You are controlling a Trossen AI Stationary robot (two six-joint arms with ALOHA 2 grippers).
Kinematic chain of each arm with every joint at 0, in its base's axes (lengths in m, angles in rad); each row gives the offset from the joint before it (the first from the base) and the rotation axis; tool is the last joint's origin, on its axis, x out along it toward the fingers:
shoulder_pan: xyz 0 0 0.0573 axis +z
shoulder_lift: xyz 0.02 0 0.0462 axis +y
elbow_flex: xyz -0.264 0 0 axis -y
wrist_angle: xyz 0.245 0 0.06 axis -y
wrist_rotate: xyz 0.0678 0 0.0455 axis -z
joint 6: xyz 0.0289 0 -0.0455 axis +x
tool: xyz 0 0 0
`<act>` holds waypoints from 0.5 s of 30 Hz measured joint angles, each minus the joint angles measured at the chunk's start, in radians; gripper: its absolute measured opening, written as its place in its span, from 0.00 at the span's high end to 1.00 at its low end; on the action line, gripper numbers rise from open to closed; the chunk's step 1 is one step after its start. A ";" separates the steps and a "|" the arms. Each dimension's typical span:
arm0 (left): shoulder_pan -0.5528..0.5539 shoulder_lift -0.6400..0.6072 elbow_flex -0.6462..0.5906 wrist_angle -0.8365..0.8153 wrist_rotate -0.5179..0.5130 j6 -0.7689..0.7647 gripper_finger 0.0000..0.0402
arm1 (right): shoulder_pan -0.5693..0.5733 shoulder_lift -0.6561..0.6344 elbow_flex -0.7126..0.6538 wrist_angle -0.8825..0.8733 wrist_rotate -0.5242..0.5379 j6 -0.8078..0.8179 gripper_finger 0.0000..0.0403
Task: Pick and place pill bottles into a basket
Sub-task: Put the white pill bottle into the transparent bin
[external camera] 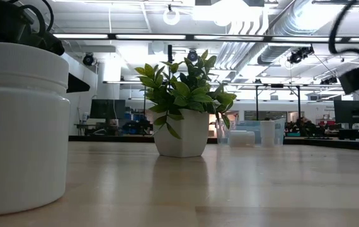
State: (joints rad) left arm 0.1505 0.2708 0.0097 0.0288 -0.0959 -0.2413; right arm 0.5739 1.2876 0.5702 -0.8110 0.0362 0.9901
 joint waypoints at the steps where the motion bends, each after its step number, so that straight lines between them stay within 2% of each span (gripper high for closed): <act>1: 0.000 0.000 0.000 0.000 0.000 0.000 0.88 | 0.000 0.000 -0.011 0.006 -0.007 -0.001 0.18; 8: 0.000 0.000 0.000 0.000 0.000 -0.003 0.88 | 0.000 -0.001 -0.044 0.044 -0.011 -0.004 0.20; 15: 0.000 0.000 0.000 0.000 -0.001 -0.003 0.88 | 0.000 -0.001 -0.044 0.046 0.005 -0.008 0.29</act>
State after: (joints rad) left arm 0.1505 0.2707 0.0101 0.0288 -0.0967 -0.2444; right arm 0.5743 1.2865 0.5262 -0.7650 0.0410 0.9817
